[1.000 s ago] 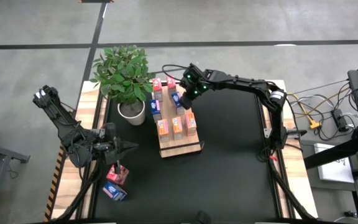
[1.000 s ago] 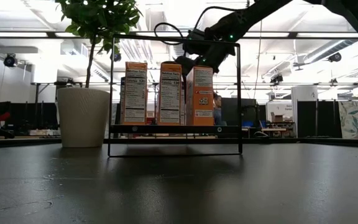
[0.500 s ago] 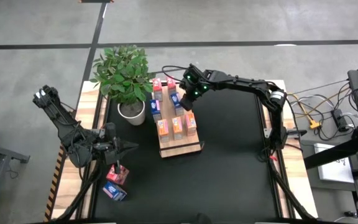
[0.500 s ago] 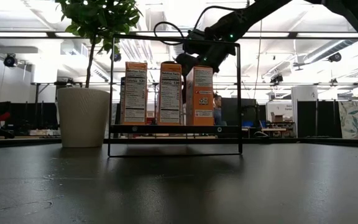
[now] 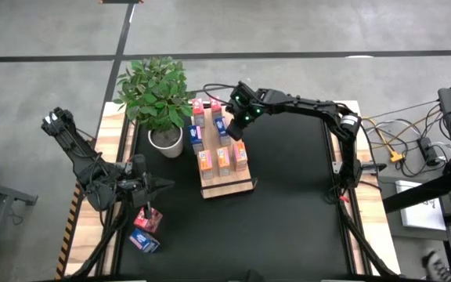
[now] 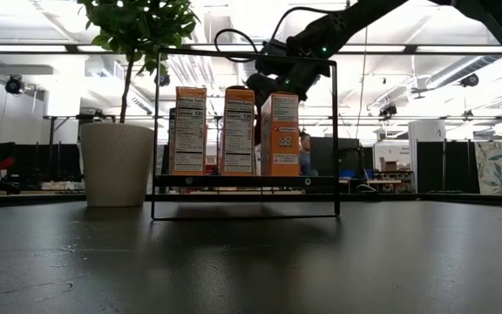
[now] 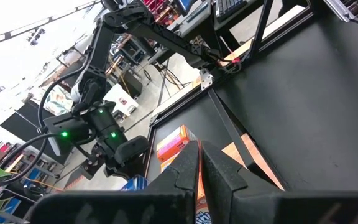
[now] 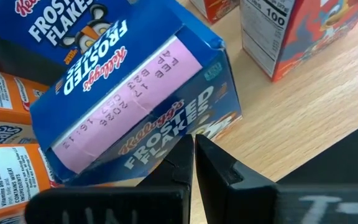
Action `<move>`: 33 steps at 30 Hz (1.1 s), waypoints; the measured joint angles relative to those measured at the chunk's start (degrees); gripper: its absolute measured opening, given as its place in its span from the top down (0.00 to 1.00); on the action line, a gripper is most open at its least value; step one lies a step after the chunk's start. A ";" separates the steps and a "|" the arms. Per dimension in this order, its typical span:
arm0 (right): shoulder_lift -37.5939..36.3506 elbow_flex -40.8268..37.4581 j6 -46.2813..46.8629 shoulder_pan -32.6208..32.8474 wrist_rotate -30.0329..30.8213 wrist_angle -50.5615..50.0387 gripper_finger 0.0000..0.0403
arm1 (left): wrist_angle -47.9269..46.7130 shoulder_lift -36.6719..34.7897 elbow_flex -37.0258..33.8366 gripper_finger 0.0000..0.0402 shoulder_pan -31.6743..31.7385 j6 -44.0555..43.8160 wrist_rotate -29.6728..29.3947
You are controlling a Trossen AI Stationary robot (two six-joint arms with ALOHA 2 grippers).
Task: Stack cereal on shelf
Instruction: Put the bottom blue cereal box on the shelf aligned with the other blue cereal box
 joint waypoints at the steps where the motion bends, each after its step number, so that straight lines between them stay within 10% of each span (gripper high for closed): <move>1: 0.00 0.00 -0.17 0.08 -0.01 0.00 0.98 | 0.01 0.00 0.00 1.00 0.00 0.00 0.00; 33: -0.04 -0.26 -0.52 1.02 -1.54 1.81 0.98 | 0.07 0.02 0.00 1.00 0.00 0.02 0.00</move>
